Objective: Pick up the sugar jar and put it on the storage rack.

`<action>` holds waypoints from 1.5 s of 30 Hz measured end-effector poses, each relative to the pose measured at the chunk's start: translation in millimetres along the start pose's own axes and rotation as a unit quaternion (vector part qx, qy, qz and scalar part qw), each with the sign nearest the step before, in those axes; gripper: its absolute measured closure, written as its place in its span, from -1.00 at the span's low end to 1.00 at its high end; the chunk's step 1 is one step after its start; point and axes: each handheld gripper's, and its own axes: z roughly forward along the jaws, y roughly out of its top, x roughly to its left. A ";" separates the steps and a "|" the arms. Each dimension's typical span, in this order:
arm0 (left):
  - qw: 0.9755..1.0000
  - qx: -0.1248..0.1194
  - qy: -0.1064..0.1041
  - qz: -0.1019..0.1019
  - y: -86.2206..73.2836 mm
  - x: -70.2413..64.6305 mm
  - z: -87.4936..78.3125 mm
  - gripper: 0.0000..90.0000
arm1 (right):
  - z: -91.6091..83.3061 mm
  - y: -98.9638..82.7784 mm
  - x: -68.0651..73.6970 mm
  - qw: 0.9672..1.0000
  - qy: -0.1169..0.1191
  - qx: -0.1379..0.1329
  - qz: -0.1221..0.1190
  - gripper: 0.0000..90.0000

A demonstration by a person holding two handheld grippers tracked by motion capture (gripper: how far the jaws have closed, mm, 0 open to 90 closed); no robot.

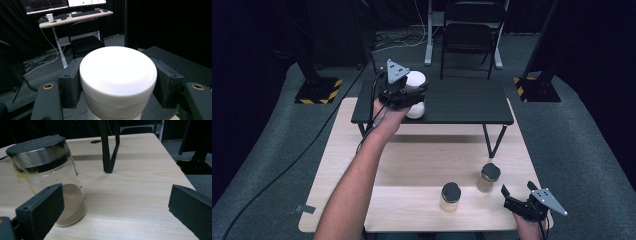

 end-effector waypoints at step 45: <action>0.998 -0.005 -0.007 -0.060 -12.7 20.6 9.4 -0.76 | 0.8 0.4 -0.7 1.000 0.001 0.005 -0.001 -1.00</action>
